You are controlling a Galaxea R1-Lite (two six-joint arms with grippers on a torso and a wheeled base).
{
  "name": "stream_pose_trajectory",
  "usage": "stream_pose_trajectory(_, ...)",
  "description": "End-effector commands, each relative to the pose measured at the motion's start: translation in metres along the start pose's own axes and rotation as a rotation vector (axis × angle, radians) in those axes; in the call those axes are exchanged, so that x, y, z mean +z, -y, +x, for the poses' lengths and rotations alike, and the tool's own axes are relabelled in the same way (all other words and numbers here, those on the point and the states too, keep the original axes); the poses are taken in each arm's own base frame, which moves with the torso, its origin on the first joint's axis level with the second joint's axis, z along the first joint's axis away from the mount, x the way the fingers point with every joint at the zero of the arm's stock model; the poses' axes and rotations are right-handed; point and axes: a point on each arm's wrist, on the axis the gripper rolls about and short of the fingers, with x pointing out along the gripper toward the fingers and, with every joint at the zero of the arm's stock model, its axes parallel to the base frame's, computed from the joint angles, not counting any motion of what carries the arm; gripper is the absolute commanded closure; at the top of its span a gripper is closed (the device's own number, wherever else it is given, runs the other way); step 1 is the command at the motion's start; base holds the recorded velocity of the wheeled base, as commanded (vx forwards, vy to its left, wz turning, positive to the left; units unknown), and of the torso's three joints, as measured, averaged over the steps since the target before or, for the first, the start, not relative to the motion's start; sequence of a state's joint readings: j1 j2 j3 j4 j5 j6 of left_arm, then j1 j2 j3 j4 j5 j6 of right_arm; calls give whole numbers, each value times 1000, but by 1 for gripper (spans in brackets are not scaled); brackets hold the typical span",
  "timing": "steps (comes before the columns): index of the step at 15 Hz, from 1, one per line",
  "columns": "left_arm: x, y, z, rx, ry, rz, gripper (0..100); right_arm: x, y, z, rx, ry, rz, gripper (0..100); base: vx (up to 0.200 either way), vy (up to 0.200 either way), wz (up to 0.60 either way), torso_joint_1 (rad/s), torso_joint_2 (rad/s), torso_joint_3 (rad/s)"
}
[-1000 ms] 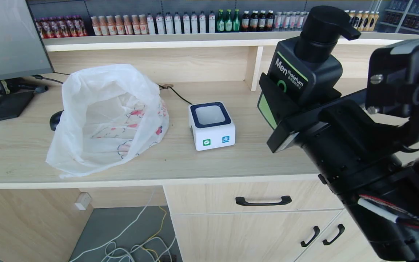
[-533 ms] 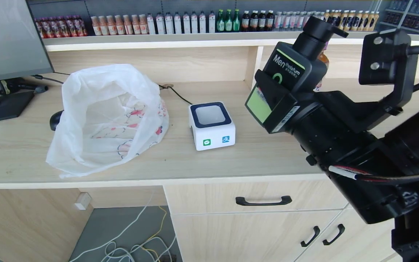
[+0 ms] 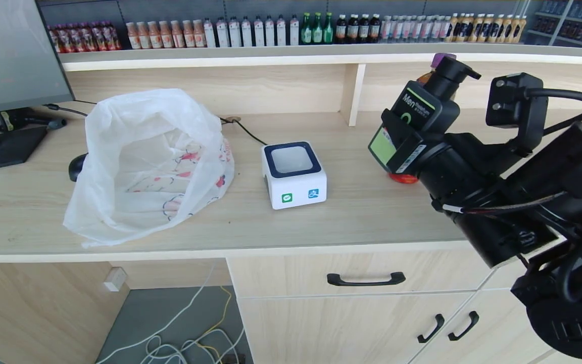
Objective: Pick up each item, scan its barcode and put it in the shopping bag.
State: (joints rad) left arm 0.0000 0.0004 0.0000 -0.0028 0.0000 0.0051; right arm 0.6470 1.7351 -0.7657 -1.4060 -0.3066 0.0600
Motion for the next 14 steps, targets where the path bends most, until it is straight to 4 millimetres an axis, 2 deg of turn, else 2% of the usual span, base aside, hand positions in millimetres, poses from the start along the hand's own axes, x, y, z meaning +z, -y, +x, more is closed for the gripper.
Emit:
stream_pose_trajectory(1, 0, 0, 0, 0, 1, -2, 0, -8, 9, 5, 3, 4, -18, 100, 0, 0, 0, 0, 0, 0)
stream_pose_trajectory(4, 0, 0, 0, 0, 1, -4, 0, -1, 19, 14, -22, 48, -25, 100, 0, 200, 0, -4, 4, 1)
stream_pose_trajectory(7, 0, 0, 0, 0, 1, -5, 0, 1, 23, 15, -32, 56, -21, 100, 0, 200, 0, 15, 6, -2)
stream_pose_trajectory(13, 0, 0, 0, 0, 1, -5, 0, 1, 22, 16, -13, 58, -22, 100, 0, 200, 0, 1, 1, 2)
stream_pose_trajectory(14, 0, 0, 0, 0, 1, -5, 0, 1, 22, 16, -12, 58, -20, 100, 0, 0, 0, 0, 0, 0)
